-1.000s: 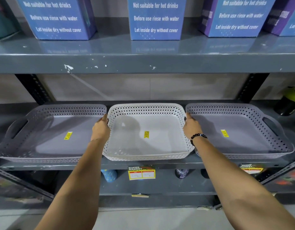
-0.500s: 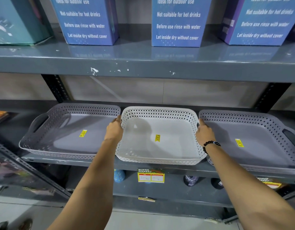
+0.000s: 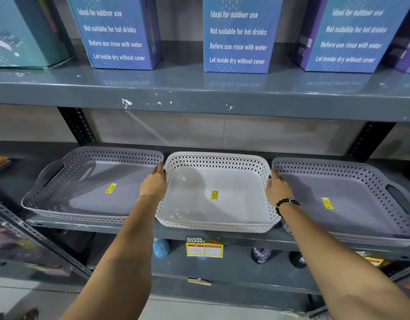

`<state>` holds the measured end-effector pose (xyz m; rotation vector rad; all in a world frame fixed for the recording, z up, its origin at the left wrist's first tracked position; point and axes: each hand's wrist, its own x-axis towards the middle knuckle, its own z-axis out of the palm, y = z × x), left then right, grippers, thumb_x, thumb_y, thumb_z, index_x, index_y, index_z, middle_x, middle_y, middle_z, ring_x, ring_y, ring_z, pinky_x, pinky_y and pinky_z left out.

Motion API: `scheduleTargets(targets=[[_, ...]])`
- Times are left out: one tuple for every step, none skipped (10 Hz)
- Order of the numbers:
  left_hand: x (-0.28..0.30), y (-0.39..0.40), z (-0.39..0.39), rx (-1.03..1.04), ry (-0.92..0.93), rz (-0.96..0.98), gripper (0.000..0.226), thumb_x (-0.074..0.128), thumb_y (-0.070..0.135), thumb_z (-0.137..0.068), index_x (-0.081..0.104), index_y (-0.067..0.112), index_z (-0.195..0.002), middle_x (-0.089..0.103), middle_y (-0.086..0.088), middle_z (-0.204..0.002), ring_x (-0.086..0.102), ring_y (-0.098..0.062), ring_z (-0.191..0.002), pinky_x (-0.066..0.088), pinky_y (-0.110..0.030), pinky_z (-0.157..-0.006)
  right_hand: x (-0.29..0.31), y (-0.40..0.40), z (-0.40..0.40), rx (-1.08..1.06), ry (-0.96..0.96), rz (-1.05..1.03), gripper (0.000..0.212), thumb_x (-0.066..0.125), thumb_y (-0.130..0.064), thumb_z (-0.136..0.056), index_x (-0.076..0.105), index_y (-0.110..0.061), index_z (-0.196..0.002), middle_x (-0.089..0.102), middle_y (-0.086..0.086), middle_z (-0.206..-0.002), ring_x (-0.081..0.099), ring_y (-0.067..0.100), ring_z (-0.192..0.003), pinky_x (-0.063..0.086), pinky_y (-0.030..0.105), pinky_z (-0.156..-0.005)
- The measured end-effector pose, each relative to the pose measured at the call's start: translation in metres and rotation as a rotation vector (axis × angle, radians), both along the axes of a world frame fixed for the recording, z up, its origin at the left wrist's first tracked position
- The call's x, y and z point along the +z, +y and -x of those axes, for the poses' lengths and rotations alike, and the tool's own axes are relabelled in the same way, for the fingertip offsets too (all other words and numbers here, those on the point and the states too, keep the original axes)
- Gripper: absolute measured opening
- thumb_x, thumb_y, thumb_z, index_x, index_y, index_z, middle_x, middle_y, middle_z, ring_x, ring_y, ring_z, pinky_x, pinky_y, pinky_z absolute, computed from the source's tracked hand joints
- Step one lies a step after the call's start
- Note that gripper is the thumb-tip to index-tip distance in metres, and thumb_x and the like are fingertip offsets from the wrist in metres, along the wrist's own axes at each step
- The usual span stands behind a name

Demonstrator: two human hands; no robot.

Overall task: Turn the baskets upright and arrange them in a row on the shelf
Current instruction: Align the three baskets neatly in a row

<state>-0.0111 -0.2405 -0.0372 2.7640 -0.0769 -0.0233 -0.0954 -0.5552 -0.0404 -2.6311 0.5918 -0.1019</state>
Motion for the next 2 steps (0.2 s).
scheduleTargets(targets=[[0.004, 0.000, 0.016, -0.028, -0.055, -0.055, 0.053, 0.022, 0.027, -0.103, 0.016, 0.004, -0.150, 0.021, -0.014, -0.158, 0.026, -0.032, -0.144, 0.024, -0.043, -0.119, 0.007, 0.005, 0.010, -0.007, 0.034, 0.136, 0.055, 0.030, -0.026, -0.099, 0.014, -0.008, -0.148, 0.037, 0.025, -0.146, 0.047, 0.040, -0.126, 0.046, 0.050, -0.100], [0.011, -0.002, 0.032, -0.055, -0.161, -0.045, 0.056, 0.021, 0.030, -0.103, 0.012, 0.002, -0.151, 0.014, -0.014, -0.160, 0.011, -0.027, -0.149, 0.009, -0.038, -0.124, 0.013, 0.019, 0.018, 0.015, -0.050, 0.236, 0.056, 0.031, -0.028, -0.099, 0.016, -0.006, -0.147, 0.028, 0.023, -0.151, 0.032, 0.039, -0.137, 0.036, 0.051, -0.109]])
